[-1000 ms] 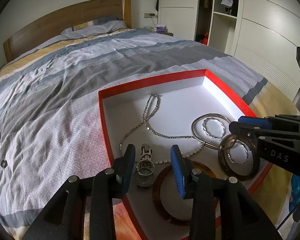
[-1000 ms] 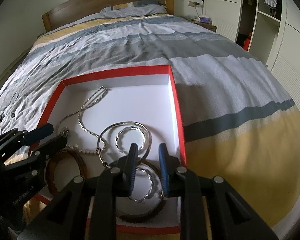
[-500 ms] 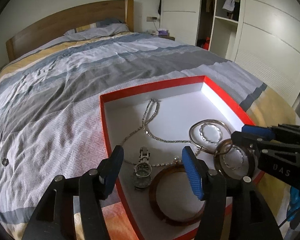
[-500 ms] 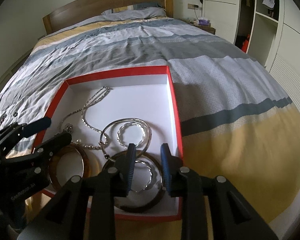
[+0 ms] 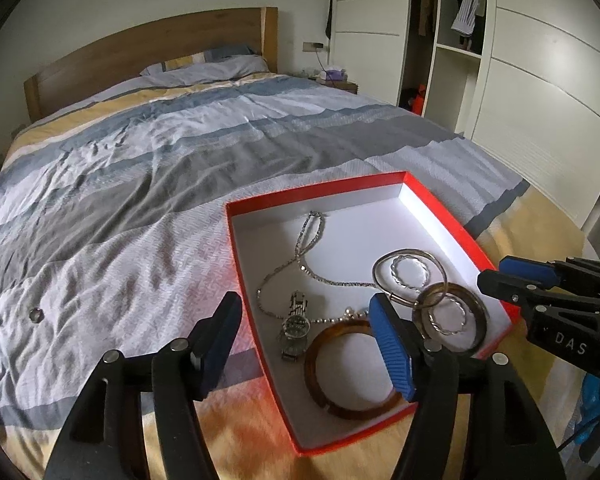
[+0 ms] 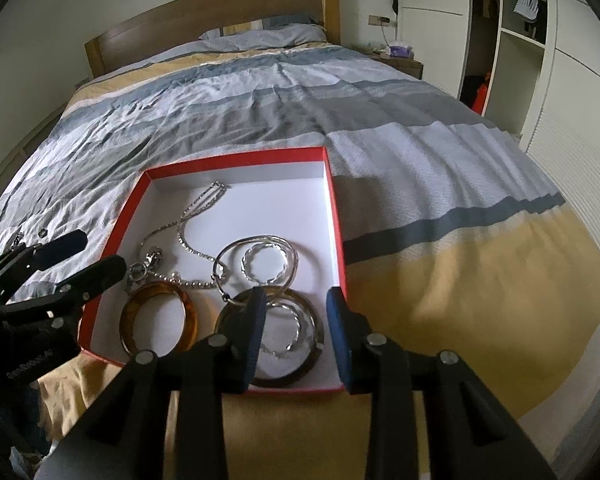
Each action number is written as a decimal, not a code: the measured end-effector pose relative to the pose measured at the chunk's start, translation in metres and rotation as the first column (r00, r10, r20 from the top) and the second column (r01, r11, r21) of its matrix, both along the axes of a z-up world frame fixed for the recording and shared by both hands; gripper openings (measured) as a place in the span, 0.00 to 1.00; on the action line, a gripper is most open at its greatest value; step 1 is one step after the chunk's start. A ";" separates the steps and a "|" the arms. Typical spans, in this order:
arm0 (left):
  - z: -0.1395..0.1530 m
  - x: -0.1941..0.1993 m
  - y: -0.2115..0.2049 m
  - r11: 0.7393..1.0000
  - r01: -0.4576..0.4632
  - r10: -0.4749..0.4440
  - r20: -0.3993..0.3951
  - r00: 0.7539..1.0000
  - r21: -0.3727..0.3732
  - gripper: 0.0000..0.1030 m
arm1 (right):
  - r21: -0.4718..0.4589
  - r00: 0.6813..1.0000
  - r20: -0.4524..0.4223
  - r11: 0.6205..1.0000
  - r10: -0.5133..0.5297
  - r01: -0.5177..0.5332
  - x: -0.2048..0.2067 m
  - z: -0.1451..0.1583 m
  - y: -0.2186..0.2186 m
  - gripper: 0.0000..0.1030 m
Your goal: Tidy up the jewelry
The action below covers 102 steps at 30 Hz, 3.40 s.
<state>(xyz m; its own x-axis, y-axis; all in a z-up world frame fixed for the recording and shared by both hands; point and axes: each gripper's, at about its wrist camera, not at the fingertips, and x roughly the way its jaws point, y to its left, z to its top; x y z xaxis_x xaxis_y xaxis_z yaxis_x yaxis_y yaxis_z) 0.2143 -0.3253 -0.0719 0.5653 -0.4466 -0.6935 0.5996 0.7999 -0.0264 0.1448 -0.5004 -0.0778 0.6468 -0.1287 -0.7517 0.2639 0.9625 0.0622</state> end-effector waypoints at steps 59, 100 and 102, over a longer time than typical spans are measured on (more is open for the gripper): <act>0.111 -0.208 0.268 0.885 -0.464 0.461 0.090 0.883 0.021 0.81 | -0.258 0.965 0.103 0.944 0.241 -0.208 -0.186 0.119 0.198 0.35; -0.004 0.088 0.386 0.883 -0.469 0.470 -0.054 0.881 0.024 0.80 | 0.086 0.819 0.056 0.814 0.571 -0.574 0.132 0.010 0.320 0.35; -0.014 0.111 0.389 0.884 -0.466 0.467 -0.061 0.882 0.032 0.79 | 0.096 0.820 0.049 0.814 0.571 -0.573 0.147 -0.001 0.323 0.35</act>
